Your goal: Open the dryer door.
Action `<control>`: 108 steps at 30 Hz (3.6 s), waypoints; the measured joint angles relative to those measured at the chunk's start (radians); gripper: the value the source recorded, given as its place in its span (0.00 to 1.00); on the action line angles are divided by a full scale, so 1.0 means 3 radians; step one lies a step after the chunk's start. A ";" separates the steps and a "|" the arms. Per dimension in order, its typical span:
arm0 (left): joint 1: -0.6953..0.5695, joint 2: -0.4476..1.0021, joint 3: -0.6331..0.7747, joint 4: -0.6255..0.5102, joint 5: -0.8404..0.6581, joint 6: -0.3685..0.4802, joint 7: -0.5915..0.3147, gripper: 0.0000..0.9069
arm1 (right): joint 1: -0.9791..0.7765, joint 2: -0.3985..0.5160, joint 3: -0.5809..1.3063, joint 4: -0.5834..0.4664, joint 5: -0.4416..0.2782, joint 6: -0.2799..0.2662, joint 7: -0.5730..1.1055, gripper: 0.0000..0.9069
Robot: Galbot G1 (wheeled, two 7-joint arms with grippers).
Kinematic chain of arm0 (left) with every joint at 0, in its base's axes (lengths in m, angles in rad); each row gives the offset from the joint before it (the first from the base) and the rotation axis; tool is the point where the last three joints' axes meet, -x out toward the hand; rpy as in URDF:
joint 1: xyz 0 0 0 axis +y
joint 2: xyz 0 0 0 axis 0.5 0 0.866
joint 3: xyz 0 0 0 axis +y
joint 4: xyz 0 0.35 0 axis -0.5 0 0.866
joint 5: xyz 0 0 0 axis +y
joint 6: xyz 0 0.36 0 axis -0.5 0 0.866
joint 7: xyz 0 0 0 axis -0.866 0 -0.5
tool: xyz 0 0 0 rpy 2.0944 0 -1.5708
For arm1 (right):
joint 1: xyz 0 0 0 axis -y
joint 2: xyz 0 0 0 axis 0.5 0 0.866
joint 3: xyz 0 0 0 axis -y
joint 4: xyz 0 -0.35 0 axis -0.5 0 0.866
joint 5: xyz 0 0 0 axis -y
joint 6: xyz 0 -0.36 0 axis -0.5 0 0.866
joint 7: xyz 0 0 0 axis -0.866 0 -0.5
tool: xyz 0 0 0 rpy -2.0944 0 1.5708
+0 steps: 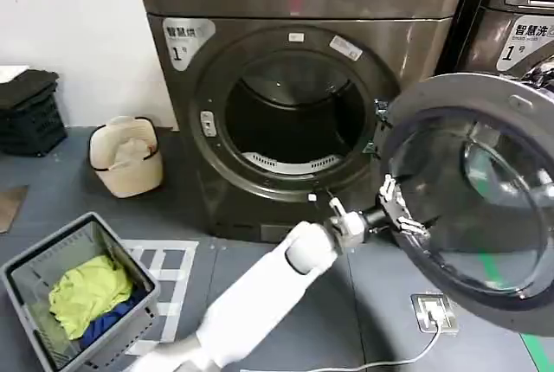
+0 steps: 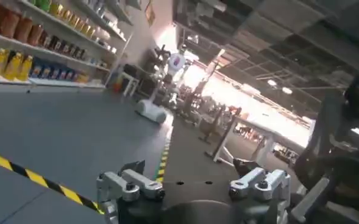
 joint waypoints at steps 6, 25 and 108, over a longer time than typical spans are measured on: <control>-0.0007 -0.0005 -0.0028 0.0117 0.0050 -0.0013 -0.0120 1.00 | -0.0025 0.0006 0.0053 -0.0009 -0.0005 -0.0137 0.0134 1.00; 0.0048 -0.0005 -0.0016 0.0082 -0.0026 0.0025 -0.0119 1.00 | -0.0090 0.0000 0.0143 -0.0432 -0.0352 0.0113 0.0302 1.00; 0.2455 0.3704 -0.3340 -0.2445 -0.6292 0.2824 -0.4268 1.00 | -0.0010 -0.0039 0.0403 -0.1189 -0.0052 0.0342 -0.0568 1.00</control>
